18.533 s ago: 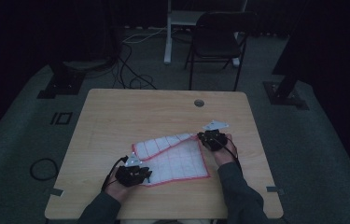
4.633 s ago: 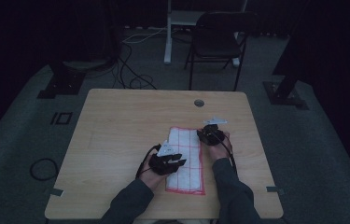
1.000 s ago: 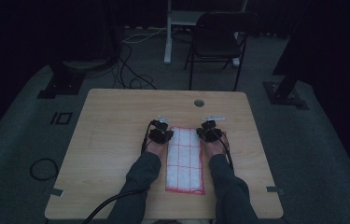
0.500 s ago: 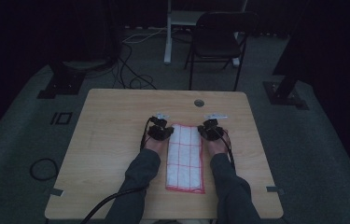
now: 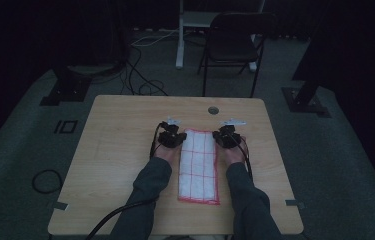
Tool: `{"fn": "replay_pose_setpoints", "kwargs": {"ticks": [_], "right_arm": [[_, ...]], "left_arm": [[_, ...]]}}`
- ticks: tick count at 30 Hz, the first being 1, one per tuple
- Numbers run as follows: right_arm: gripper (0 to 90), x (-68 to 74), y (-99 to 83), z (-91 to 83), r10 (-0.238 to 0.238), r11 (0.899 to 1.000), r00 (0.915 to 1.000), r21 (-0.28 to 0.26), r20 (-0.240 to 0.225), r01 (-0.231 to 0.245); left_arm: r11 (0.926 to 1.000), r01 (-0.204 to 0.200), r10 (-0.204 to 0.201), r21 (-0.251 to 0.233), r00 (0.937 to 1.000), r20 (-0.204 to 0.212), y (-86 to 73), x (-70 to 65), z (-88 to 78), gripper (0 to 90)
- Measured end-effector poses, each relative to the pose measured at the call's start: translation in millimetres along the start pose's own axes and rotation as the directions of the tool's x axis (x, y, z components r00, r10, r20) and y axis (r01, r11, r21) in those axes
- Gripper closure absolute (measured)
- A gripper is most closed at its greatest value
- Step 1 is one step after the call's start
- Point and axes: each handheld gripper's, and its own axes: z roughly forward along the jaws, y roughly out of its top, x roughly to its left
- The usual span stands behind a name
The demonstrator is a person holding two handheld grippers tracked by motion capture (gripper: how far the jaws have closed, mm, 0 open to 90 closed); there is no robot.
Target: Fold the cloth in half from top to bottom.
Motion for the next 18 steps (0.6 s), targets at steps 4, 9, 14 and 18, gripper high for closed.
{"fn": "replay_pose_setpoints", "kwargs": {"ticks": [4,9,14,18], "right_arm": [[86.3,1.2,3.6,-3.3,-0.004,1.000,1.0000,-0.012,-0.003,0.004],[86.3,1.6,7.0,-6.5,-0.005,1.000,1.0000,-0.027,-0.001,0.005],[86.3,3.2,10.3,-9.2,-0.009,0.999,1.0000,-0.039,-0.004,0.008],[86.3,4.7,12.0,-12.3,-0.005,0.999,0.9998,-0.053,-0.017,0.004]], "left_arm": [[0.9999,-0.009,0.009,-0.006,1.0000,0.001,2.7,0.5,-3.3,89.1],[0.9997,-0.008,0.008,-0.022,0.9999,0.007,7.0,1.3,-8.1,89.1],[0.9994,-0.008,0.008,-0.033,1.0000,0.005,9.7,2.4,-11.2,89.0],[0.9991,-0.015,0.015,-0.040,0.9998,0.009,10.2,2.9,-14.2,89.0]]}}
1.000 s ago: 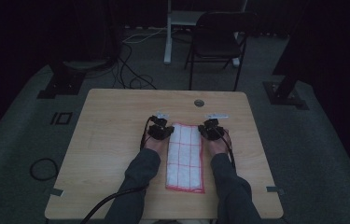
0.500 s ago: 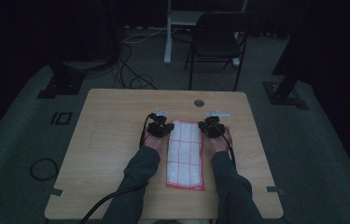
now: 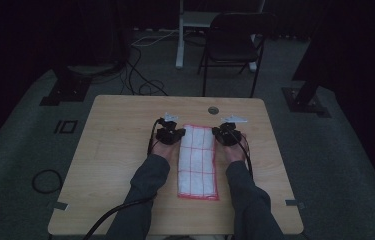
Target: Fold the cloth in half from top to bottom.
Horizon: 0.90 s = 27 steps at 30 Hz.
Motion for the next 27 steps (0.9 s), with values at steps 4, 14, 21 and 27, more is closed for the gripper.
{"fn": "replay_pose_setpoints", "kwargs": {"ticks": [4,14,21,27], "right_arm": [[86.3,2.5,-0.4,-3.4,0.005,1.000,0.9998,-0.014,-0.017,-0.005],[86.4,7.7,-2.6,-13.7,-0.003,0.999,0.9991,-0.051,-0.042,0.001],[86.4,7.5,5.2,-19.9,-0.021,0.997,0.9994,-0.071,-0.027,0.019],[86.4,8.6,7.3,-23.9,-0.029,0.996,0.9992,-0.082,-0.027,0.027]], "left_arm": [[1.0000,-0.004,0.004,-0.003,1.0000,0.005,-2.4,0.8,-3.2,89.0],[0.9995,-0.026,0.026,-0.018,0.9997,-0.001,-3.3,1.0,-13.6,89.0],[0.9975,-0.036,0.036,-0.062,0.9994,0.003,7.3,-1.8,-21.5,89.0],[0.9964,-0.052,0.053,-0.067,0.9986,0.003,8.6,-3.8,-25.3,89.0]]}}
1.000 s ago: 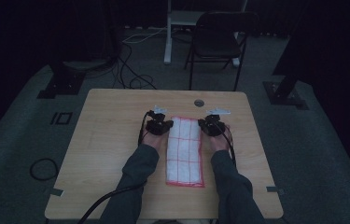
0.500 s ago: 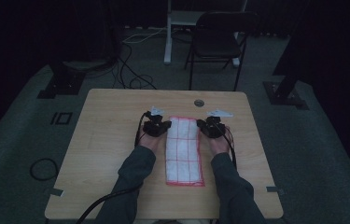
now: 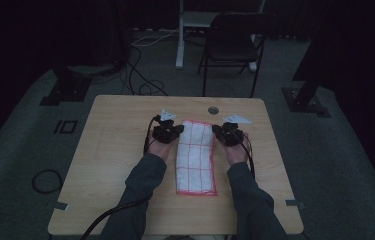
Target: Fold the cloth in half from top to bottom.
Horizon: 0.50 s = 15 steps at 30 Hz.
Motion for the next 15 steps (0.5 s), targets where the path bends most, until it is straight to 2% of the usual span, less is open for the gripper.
{"fn": "replay_pose_setpoints", "kwargs": {"ticks": [10,15], "right_arm": [[86.4,7.8,-3.0,-5.5,-0.016,1.000,0.9994,-0.016,-0.030,0.015],[86.4,12.8,-1.0,-11.3,-0.045,0.999,0.9985,-0.027,-0.030,0.045]], "left_arm": [[0.9998,-0.018,0.018,0.007,0.9998,-0.010,-6.8,1.9,-9.1,88.8],[0.9990,-0.045,0.045,0.007,0.9989,-0.012,-0.9,1.8,-15.5,88.8]]}}
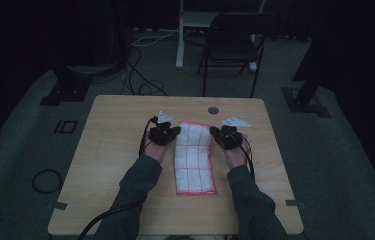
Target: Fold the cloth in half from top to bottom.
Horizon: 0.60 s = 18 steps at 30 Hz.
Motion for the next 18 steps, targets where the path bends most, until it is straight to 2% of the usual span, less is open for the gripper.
{"fn": "replay_pose_setpoints", "kwargs": {"ticks": [10,18], "right_arm": [[86.4,3.8,3.5,-7.5,-0.015,1.000,0.9998,-0.022,-0.009,0.015],[86.4,8.8,-4.6,-15.1,-0.038,0.999,0.9989,-0.019,-0.029,0.037]], "left_arm": [[0.9996,-0.005,0.006,-0.027,0.9999,0.013,3.3,-3.7,-9.5,88.9],[0.9977,0.033,-0.030,-0.060,0.9983,0.049,-14.5,-8.4,-21.8,88.9]]}}
